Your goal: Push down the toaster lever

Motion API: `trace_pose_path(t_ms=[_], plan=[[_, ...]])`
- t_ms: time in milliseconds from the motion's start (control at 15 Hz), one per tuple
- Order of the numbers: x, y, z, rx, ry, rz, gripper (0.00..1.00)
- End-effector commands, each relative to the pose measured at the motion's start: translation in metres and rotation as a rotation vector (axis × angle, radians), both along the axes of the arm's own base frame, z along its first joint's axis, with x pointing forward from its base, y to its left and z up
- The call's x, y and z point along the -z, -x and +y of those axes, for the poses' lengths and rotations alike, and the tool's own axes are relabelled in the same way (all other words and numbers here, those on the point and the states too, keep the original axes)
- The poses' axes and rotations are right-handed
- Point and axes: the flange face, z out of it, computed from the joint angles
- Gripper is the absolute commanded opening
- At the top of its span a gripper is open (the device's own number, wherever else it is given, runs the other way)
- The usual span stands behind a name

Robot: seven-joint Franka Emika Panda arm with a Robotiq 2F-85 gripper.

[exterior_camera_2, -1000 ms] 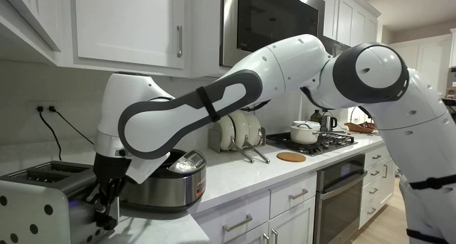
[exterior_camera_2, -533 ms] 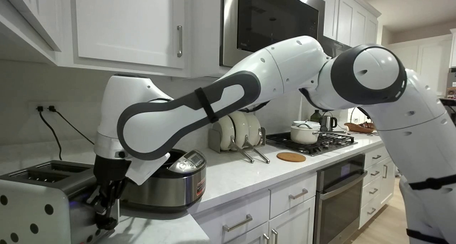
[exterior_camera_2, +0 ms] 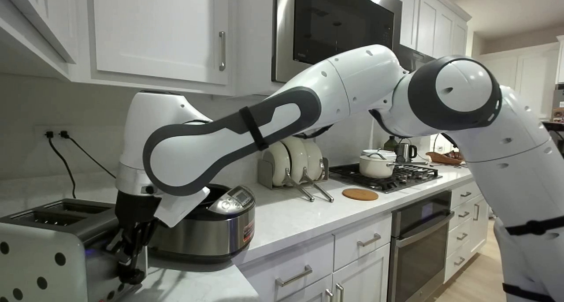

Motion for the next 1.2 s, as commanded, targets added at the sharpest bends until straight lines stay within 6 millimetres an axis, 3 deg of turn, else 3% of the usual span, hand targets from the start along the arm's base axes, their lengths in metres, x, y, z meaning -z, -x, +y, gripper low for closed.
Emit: trace_pose_path(t_ms=[0,667,1133], plan=[[0.009,0.003,0.009,0.001,0.046,0.030,0.00],[-0.066,0.021,0.027,-0.033,0.046,-0.047,0.00],[-0.118,0.022,0.006,0.069,0.107,-0.080,0.00]])
